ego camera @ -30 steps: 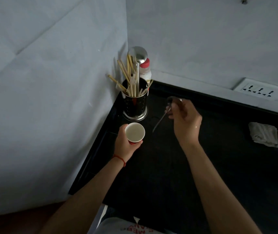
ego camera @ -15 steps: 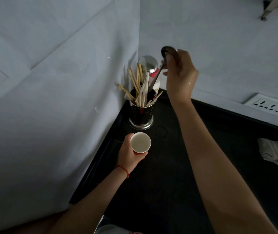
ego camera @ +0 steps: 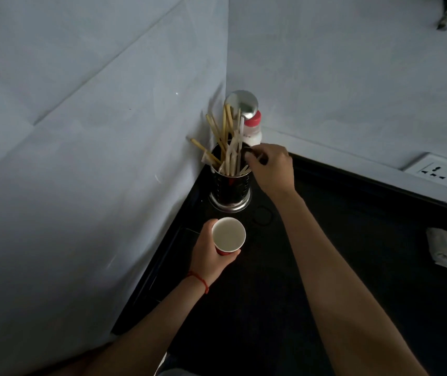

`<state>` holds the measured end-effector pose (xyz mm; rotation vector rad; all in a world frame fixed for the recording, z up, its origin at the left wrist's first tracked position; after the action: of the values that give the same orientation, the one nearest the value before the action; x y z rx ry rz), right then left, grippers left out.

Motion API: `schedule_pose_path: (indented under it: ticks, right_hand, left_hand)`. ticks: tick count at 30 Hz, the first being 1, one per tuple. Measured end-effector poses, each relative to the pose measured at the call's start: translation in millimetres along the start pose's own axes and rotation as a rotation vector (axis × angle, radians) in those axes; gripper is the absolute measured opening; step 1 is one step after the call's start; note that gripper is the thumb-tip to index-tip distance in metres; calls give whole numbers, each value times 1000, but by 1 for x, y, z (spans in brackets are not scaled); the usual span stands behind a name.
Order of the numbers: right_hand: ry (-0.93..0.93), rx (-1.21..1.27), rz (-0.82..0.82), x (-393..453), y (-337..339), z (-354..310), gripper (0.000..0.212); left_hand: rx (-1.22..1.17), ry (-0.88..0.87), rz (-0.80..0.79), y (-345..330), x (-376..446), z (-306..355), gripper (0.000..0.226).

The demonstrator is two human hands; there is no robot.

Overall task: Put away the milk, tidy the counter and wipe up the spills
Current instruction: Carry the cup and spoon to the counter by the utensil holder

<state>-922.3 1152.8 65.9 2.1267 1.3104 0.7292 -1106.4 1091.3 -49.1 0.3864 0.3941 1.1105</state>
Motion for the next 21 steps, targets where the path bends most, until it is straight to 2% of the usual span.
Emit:
schedule_pose_path:
  ticks: [2,5,7,10,13,21]
  right_hand:
    - [-33,112,-7,-17,10,9,44]
    - [-229,273,157,-59,26,45,60]
    - [-438,210,203,-88,25,84,58]
    - [-731,-99,14,-129,10,142,58]
    - [-711,-340,-116,-154,-2,167,58]
    - [-608,-443,-160,-162,-11,171,57]
  left_hand:
    - [-6,6,0,0,0,0,74]
    - [-16,18,11,1,1,1,73]
    - [-34,20,26,-2,0,7,73]
    - [-56,-23,8,-17,0,23,74]
    - [-75,-79,-36,-40,12,48,73]
    - [1,-158,-40,-94,96,94,75]
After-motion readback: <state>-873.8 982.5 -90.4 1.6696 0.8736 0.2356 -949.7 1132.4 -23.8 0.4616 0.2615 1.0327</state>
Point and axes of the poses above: each hand's wrist, its own x-axis towards the middle knuckle, its own y-axis out of the back of the hand, z = x × y, the point moved 5 cm from there along x, towards the middle knuckle, and after that the axes turned 4 degrees about -z, right-handed, at the moved point
